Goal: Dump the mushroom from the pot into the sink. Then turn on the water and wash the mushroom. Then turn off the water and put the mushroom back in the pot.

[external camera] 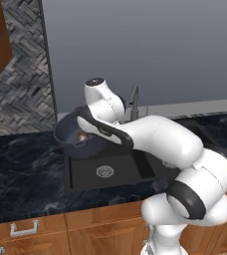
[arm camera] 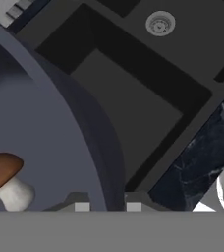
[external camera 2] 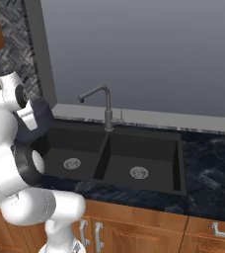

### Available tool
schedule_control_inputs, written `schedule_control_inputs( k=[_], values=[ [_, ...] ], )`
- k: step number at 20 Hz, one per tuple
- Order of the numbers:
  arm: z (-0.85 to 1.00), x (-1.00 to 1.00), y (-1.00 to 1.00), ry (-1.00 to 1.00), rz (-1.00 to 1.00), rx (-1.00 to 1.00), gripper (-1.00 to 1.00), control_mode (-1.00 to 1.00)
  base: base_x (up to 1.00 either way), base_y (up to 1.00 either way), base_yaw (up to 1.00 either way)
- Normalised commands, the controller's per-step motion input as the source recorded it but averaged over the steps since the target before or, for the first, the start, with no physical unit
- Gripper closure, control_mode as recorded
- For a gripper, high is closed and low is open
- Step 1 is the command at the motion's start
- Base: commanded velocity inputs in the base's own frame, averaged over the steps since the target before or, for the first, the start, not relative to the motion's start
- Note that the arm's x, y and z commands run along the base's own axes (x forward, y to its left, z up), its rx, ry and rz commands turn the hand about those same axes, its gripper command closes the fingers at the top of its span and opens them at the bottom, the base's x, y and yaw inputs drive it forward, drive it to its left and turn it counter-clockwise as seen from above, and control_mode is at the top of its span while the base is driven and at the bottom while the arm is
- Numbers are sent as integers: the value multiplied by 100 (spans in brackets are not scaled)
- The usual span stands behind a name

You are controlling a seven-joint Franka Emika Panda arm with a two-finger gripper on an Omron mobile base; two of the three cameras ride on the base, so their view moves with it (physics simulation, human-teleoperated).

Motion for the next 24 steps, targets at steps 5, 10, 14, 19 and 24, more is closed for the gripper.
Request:
schedule_control_inputs(
  k=[5, 10, 14, 19, 24],
  values=[
    [56, 0, -30, -7, -5, 0, 100, -100, 0, 0, 0],
    [31, 4, -24, -12, -1, 0, 100, -100, 0, 0, 0],
    [6, 20, -21, -8, 0, -1, 100, -100, 0, 0, 0],
    [0, 33, -24, -3, 0, 0, 100, -100, 0, 0, 0],
    [0, 61, -14, 0, 0, 0, 100, -100, 0, 0, 0]
  ],
)
